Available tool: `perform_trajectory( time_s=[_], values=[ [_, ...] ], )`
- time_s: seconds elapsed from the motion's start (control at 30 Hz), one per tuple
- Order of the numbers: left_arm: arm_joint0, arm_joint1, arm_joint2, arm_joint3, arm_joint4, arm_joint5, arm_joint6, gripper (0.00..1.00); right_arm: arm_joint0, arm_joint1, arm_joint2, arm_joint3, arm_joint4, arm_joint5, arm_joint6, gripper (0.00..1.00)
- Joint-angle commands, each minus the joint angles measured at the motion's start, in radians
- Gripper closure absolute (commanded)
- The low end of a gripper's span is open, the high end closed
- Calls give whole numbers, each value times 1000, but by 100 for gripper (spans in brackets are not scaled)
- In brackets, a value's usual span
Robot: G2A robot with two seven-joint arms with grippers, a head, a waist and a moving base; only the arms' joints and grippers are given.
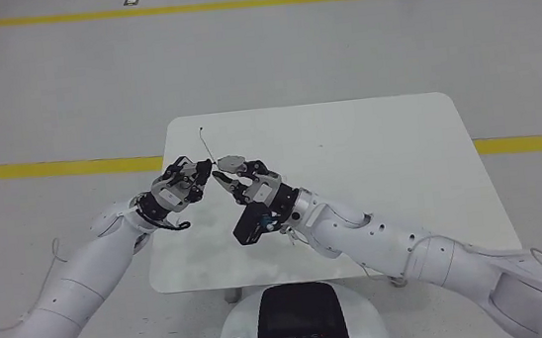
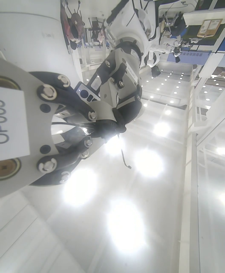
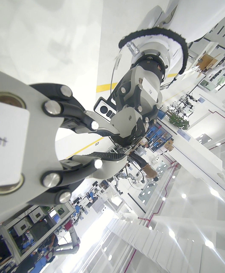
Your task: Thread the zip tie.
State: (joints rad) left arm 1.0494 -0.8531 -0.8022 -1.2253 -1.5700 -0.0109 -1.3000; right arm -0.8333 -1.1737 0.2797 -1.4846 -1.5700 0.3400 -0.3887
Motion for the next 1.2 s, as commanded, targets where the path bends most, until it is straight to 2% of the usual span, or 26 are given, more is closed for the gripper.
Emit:
perform_trajectory(
  time_s=[0.0, 0.3, 1.17],
  values=[
    [0, 0, 0, 0, 0, 0, 0, 100, 0, 0, 0, 0, 0, 0, -1, 83],
    [0, 0, 0, 0, 0, 0, 0, 100, -1, -1, 2, 1, 0, 0, -2, 100],
    [0, 0, 0, 0, 0, 0, 0, 100, -21, 16, 27, 4, 0, 0, 2, 100]
  ],
)
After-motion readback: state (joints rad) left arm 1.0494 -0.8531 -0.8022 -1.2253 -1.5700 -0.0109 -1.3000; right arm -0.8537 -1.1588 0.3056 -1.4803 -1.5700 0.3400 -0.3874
